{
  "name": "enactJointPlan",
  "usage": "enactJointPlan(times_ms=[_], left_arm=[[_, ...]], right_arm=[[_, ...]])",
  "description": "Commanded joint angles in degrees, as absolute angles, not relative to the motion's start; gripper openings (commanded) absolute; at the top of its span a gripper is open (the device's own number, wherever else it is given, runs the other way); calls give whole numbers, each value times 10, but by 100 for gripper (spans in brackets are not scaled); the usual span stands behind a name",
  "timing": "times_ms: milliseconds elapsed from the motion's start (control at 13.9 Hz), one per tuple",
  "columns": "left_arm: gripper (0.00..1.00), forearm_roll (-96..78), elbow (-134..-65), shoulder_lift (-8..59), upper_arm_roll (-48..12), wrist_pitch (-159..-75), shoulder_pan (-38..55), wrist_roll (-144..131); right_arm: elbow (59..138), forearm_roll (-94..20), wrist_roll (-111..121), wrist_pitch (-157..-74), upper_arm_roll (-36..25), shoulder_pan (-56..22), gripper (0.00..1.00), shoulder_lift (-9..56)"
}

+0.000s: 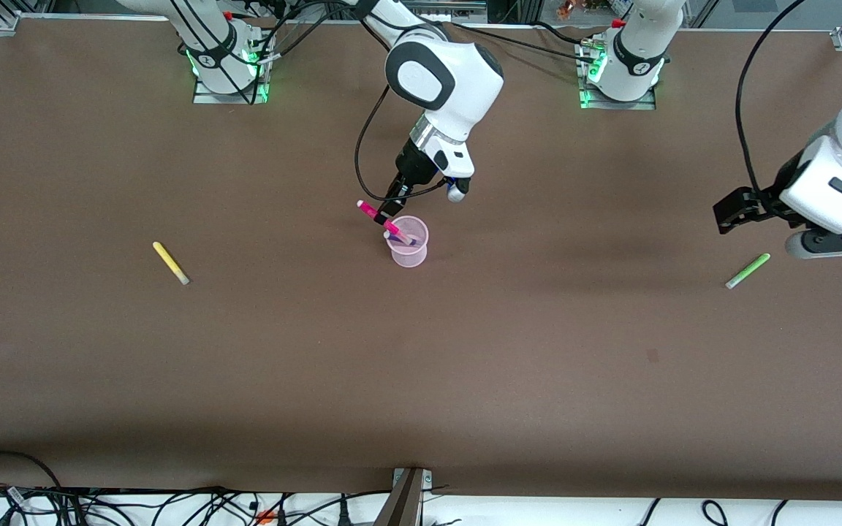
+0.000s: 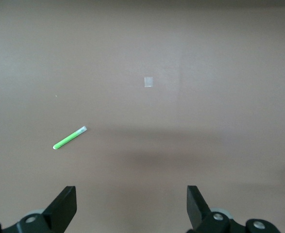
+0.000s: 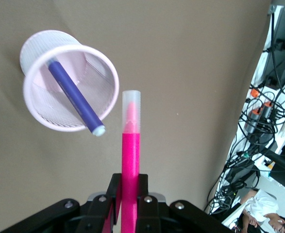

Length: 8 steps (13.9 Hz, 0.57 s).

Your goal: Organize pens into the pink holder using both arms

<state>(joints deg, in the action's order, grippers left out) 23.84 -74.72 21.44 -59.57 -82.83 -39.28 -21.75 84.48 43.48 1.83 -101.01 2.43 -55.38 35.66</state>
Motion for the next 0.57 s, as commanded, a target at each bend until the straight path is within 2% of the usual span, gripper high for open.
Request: enactJointPlan(times_ms=[0,72,144,359,502], left_arm=[[100,229,-737,215,-564,-825,-388,-215],[100,228,-741,211,-533,-824,-355,-215],[100,202,-743,185,-467,-825,-310,-214],[100,72,-755,141,-221,-834,-146,-213],[100,43,-796,107,-142,-866,-91,-188]], right_arm=[[834,446,17,-1014,21,-564,0,371],[836,446,17,-1015,21,-567,0,372],[839,446,17,-1017,21,-568,0,372],[855,446,6,-1020,20,-582,0,374],[864,447,-13,-1021,20,-584,0,374]])
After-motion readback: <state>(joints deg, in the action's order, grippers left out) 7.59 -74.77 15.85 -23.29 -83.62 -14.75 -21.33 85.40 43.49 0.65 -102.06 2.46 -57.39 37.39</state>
